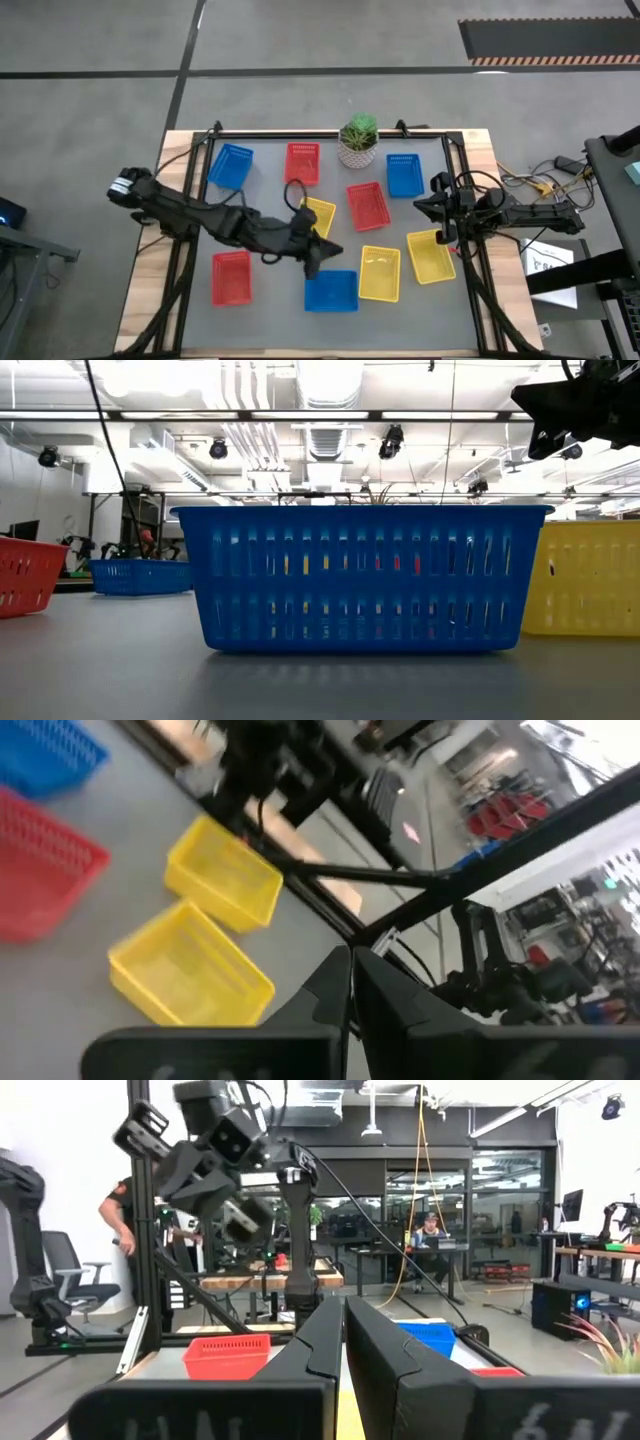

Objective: Stack baskets by color
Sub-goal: Stack the bottom blue bin on top of the top left blue bin, then stack the top red bin on top of the bottom red bin

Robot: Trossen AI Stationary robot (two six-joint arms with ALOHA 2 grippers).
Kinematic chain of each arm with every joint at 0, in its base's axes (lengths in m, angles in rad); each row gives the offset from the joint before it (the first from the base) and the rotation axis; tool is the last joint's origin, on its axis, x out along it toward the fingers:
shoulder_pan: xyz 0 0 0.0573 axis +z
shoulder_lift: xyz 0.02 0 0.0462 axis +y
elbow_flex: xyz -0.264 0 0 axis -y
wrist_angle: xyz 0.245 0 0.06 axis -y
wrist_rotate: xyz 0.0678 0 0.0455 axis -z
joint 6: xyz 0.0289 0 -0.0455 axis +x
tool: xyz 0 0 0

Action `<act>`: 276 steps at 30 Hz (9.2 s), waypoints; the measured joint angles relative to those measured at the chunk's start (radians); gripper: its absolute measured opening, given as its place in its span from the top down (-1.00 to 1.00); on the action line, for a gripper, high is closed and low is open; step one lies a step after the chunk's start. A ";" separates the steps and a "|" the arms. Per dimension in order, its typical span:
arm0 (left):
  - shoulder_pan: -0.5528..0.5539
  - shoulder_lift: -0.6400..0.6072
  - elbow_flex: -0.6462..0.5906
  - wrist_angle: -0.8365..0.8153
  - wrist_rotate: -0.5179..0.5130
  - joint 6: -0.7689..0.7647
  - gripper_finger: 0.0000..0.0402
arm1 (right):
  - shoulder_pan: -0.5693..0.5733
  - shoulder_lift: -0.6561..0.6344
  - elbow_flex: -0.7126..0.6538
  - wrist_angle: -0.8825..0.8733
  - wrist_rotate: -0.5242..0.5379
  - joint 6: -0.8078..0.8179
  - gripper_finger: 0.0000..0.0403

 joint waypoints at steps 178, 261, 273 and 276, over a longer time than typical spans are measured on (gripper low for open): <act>0.890 0.074 -0.175 -1.022 -0.389 0.226 1.00 | 0.000 0.002 0.000 -0.126 0.001 0.035 0.96; 0.357 -0.208 -0.666 0.114 -0.127 1.045 0.41 | 0.000 0.002 0.000 -0.247 0.024 0.136 0.96; 0.428 -0.088 -0.555 0.123 0.015 1.153 0.41 | 0.000 0.003 0.000 -0.253 0.046 0.128 0.96; 0.464 -0.062 -0.527 0.116 0.072 1.172 0.41 | 0.000 0.006 0.000 -0.253 0.046 0.129 0.96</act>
